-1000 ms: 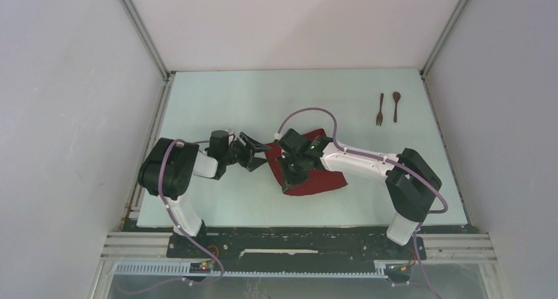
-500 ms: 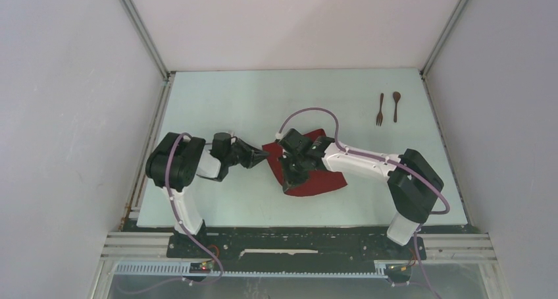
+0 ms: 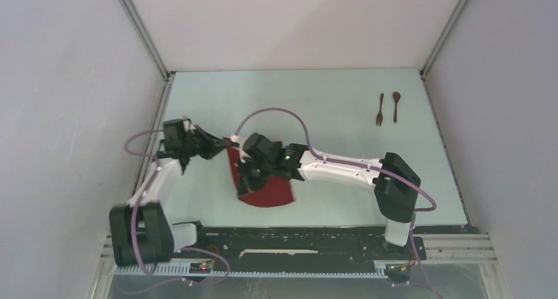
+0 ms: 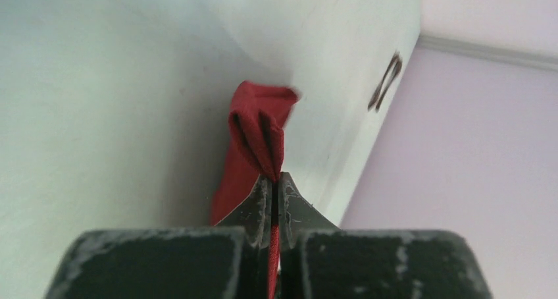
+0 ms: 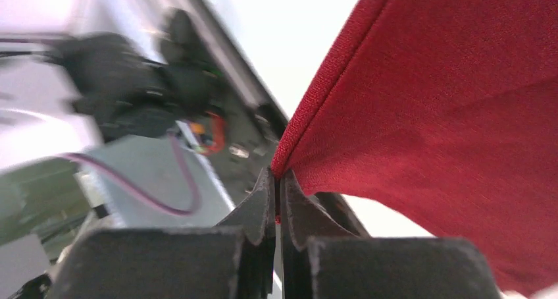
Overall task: Fold the napkin into a case and place the utensils inside
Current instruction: Turn over the upper triangle folded napkin at the center of the board.
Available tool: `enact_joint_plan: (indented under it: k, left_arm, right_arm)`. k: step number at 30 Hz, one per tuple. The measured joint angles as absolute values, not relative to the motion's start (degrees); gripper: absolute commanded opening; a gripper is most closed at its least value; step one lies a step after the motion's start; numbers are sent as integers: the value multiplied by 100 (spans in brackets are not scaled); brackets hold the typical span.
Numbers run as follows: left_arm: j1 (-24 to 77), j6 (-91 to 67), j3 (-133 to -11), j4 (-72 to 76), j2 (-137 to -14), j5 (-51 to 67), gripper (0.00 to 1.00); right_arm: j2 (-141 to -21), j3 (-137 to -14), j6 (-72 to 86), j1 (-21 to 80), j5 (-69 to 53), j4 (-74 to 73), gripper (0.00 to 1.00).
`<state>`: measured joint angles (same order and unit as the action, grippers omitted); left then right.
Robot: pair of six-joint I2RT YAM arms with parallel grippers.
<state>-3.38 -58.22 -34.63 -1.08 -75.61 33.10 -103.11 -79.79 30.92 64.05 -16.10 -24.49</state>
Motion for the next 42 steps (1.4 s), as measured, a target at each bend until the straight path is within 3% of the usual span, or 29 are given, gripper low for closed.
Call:
enact_joint_plan:
  k: [6,12,16,20,23,26,27,28,30,32,34,36,39,42]
  left_arm:
    - [-1376,-4287,-5658,-3771,-5540,2069,0]
    - [-845,-3824,-6667,-4713,-5288,878,0]
    - [196,-3813,-6445,-4565,-6569,130,0]
    - [1151,-3872,-6775,-4215,-9021,-421,0]
    - [1754,-3933,-7188,-4047,-10573,-587,0]
    - [2180,-3983,-7655,-4099,-11013,-661,0]
    - [2261,-4003,-7758,-4073,-11039,-631,0]
    - [2338,-4012,-7865,-4025,-11078,-574,6]
    - [2421,-4005,-7996,-3962,-11163,-462,33]
    - [2443,-3970,-8082,-3822,-11255,-384,55]
    - [2432,-3889,-8112,-3573,-11253,-377,66]
    - [2432,-3726,-8101,-3472,-11107,-368,75]
    - [2447,-3465,-7861,-3457,-10324,-231,84]
    - [2499,-3334,-7262,-3315,-9094,8,80]
  right_arm:
    - [-10836,-9148,3621,6761,-2672,-919,0]
    - [-10844,-8086,5256,6499,-3962,2051,0]
    - [-11334,-6587,6407,5924,-4515,4097,0]
    - [-12086,-5249,6987,5183,-4622,5404,0]
    - [-12223,-4366,6938,4665,-4648,5577,0]
    - [-12022,-4051,6499,4451,-4600,5317,1]
    - [-11872,-4005,6281,4421,-4565,5164,8]
    - [-11703,-3968,6053,4405,-4510,4980,16]
    - [-11434,-3948,5660,4386,-4431,4609,40]
    - [-11153,-3885,5253,4386,-4381,4088,53]
    - [-10825,-3739,4995,4403,-4394,3415,68]
    - [-10289,-3684,4740,4407,-4233,2665,74]
    - [-9386,-3667,4276,4338,-3750,1474,73]
    - [-9056,-3671,4049,4163,-3664,985,68]
